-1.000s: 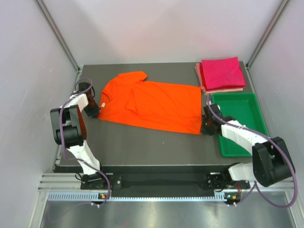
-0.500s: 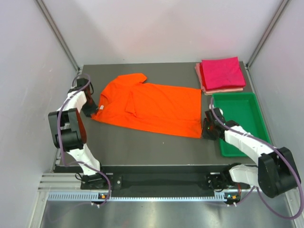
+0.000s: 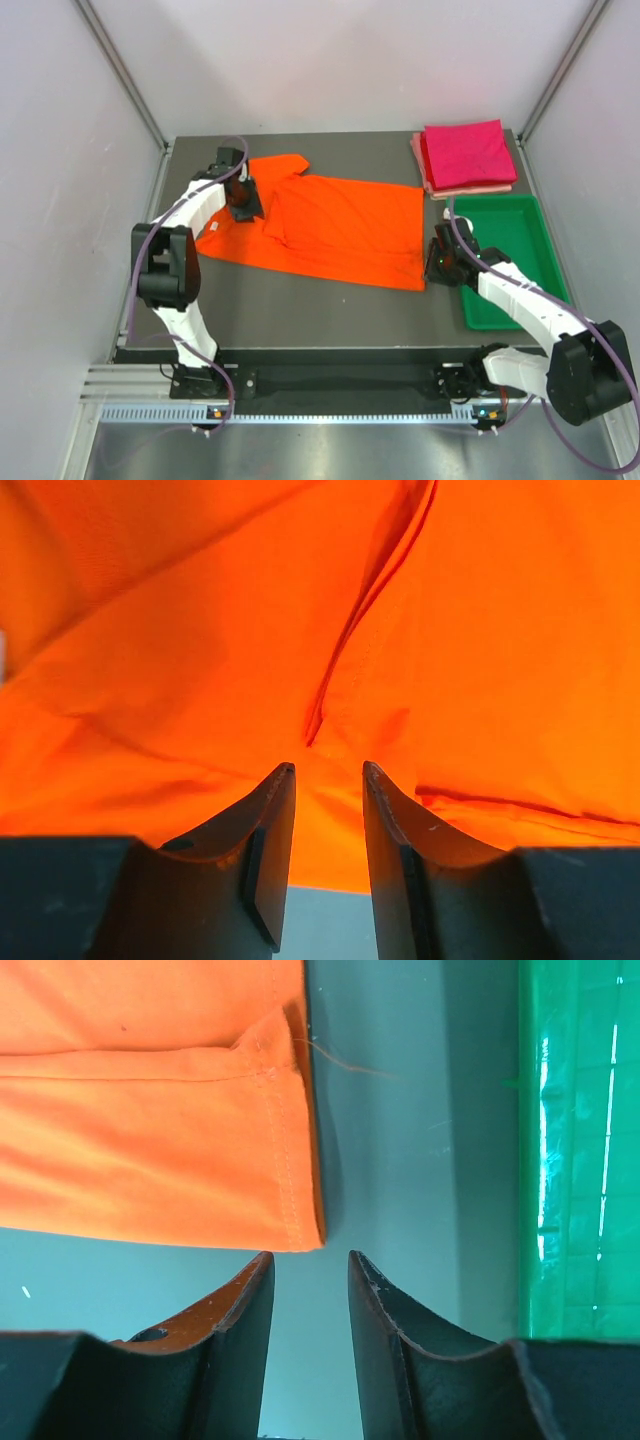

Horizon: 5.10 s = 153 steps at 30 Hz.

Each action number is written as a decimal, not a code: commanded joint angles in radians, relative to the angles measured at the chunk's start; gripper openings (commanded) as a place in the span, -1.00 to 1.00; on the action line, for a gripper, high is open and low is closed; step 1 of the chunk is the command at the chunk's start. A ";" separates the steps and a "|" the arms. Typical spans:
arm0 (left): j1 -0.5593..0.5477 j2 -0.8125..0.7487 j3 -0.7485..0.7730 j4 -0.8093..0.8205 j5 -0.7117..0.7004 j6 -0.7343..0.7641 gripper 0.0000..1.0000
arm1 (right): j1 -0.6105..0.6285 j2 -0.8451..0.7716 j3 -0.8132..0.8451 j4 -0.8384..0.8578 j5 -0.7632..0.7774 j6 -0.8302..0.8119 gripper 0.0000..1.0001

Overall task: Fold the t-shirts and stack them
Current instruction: Fold the tshirt

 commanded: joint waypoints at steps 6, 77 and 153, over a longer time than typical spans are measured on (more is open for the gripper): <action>-0.020 0.102 -0.045 0.149 0.089 -0.025 -0.16 | 0.008 -0.019 0.063 -0.003 0.015 -0.011 -0.27; 0.133 0.065 -0.014 -0.054 -0.046 0.058 -0.40 | 0.034 0.282 0.173 0.091 0.003 0.119 -0.60; 0.204 0.808 0.840 0.452 0.371 0.081 0.02 | -0.193 1.012 1.031 0.065 0.088 -0.102 -0.25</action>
